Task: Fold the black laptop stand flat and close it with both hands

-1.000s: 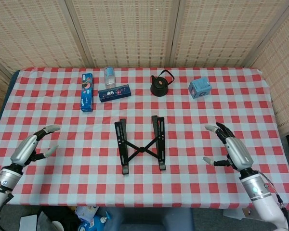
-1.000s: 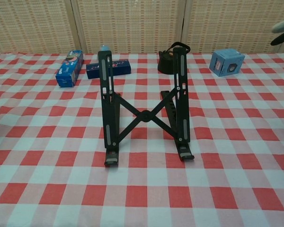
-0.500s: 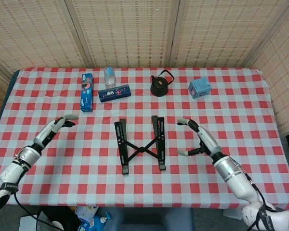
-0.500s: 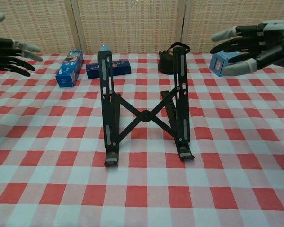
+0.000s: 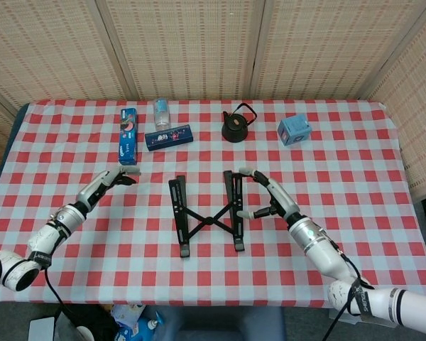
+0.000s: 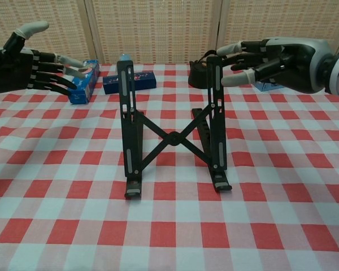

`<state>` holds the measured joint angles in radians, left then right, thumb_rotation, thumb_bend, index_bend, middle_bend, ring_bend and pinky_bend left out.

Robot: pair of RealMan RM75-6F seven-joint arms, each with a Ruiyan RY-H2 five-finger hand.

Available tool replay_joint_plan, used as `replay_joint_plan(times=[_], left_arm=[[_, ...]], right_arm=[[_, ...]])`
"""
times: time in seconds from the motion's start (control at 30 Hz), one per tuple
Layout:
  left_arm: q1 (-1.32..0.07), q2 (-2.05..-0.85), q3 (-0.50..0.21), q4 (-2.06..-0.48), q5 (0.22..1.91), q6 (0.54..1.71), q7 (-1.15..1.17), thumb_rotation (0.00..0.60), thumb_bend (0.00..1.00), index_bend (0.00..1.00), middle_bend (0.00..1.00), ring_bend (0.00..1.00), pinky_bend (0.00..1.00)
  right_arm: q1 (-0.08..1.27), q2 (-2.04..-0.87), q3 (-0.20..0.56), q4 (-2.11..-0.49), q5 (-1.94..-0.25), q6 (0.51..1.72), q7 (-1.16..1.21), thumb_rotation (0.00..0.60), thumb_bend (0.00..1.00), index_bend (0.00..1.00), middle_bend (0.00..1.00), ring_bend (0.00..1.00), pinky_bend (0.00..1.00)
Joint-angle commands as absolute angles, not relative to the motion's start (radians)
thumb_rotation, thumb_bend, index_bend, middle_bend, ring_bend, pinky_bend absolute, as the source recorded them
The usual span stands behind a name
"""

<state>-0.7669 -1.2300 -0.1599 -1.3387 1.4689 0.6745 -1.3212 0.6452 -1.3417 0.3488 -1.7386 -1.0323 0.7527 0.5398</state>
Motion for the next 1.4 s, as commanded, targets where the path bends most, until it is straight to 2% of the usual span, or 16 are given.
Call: replay_joint_plan(times=[0.03,0.17,0.3,0.53,0.93,1.37,1.4], left_arm=[[-0.783,-1.243,-0.16,-1.333,1.468,0.66,-1.358,0.0,0.17,0.22,0.25,0.26,0.21],[-0.796,-1.254,-0.15,-1.328,1.492,0.659,-1.428,0.0,0.17,0.28,0.3,0.29,0.21],[-0.805,-1.257,-0.133,-1.327,1.535,0.686,-1.505,0.0,0.17,0.32,0.36,0.34,0.22],[-0.804,-1.231,-0.086,-1.324,1.6,0.755,-1.582,0.0,0.17,0.41,0.5,0.45,0.32],[-0.766,-1.115,0.03,-1.394,1.733,0.941,-1.64,0.0,0.17,0.41,0.5,0.46,0.35],[-0.721,-1.016,0.14,-1.473,1.831,1.107,-1.577,0.0,0.17,0.41,0.5,0.46,0.35],[-0.718,-1.013,0.144,-1.478,1.833,1.113,-1.563,0.015,0.17,0.41,0.5,0.46,0.35]], right_arm=[[0.665,-1.368,0.367,-1.707,-1.047,0.699,0.605,0.6,0.0,0.15,0.12,0.01,0.07],[0.672,-1.392,0.381,-1.676,-1.101,0.651,0.693,0.6,0.0,0.15,0.11,0.0,0.07],[0.67,-1.402,0.382,-1.657,-1.179,0.625,0.773,0.6,0.0,0.15,0.15,0.0,0.07],[0.628,-1.387,0.351,-1.676,-1.366,0.68,0.93,0.6,0.0,0.15,0.21,0.02,0.07],[0.587,-1.295,0.19,-1.702,-1.645,0.856,1.108,0.6,0.0,0.15,0.21,0.02,0.07],[0.539,-1.222,0.032,-1.745,-1.769,1.048,1.101,0.6,0.0,0.15,0.21,0.02,0.07],[0.536,-1.22,0.023,-1.748,-1.771,1.056,1.094,0.6,0.0,0.15,0.21,0.02,0.07]])
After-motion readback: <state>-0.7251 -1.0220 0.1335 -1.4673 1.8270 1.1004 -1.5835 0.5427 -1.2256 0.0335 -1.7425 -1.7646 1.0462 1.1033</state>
